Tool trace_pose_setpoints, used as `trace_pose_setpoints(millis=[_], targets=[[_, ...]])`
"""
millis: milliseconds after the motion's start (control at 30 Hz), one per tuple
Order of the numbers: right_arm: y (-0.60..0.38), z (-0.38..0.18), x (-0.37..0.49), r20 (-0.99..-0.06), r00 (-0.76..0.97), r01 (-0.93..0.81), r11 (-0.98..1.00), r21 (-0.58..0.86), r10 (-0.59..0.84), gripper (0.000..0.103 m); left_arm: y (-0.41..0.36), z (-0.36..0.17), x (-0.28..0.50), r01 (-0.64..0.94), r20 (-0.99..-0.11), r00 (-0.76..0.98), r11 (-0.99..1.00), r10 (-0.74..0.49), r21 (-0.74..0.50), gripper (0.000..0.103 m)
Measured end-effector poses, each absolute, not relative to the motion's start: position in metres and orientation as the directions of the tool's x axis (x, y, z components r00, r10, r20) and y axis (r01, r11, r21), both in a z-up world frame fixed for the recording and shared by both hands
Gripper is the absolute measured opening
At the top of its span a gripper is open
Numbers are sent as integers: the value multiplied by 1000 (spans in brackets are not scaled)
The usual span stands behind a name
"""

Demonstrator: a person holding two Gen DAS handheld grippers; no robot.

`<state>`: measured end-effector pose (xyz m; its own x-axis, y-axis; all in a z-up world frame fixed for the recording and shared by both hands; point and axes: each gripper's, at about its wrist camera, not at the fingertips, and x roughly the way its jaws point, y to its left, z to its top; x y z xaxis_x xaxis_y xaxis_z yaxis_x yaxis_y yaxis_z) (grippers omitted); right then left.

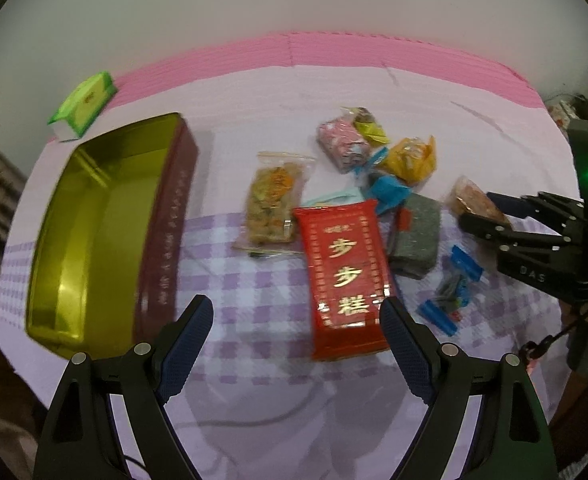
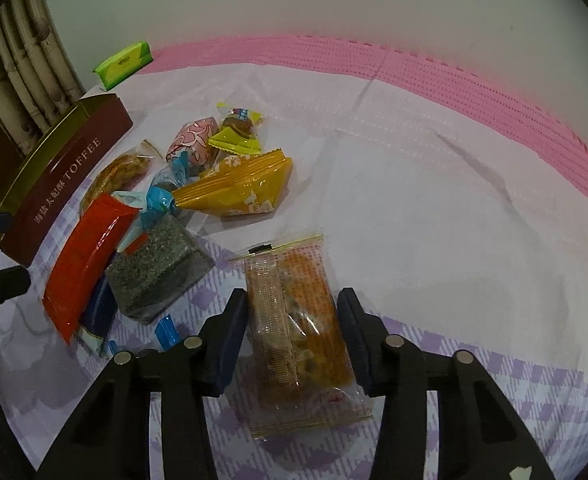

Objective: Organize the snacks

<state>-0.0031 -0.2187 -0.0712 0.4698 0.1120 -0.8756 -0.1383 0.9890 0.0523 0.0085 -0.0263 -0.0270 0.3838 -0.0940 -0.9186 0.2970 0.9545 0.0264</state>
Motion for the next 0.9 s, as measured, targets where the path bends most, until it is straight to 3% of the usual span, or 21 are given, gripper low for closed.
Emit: trace_pose_setpoints(millis=[200, 900], targets=[[-216, -71, -2, -873, 481, -142, 990, 10, 78, 35, -34, -34, 15, 301, -925, 368, 953, -95, 22, 85], [-255, -70, -32, -899, 438, 72, 996, 50, 13, 34, -53, -60, 44, 316, -950, 293, 949, -108, -10, 85]])
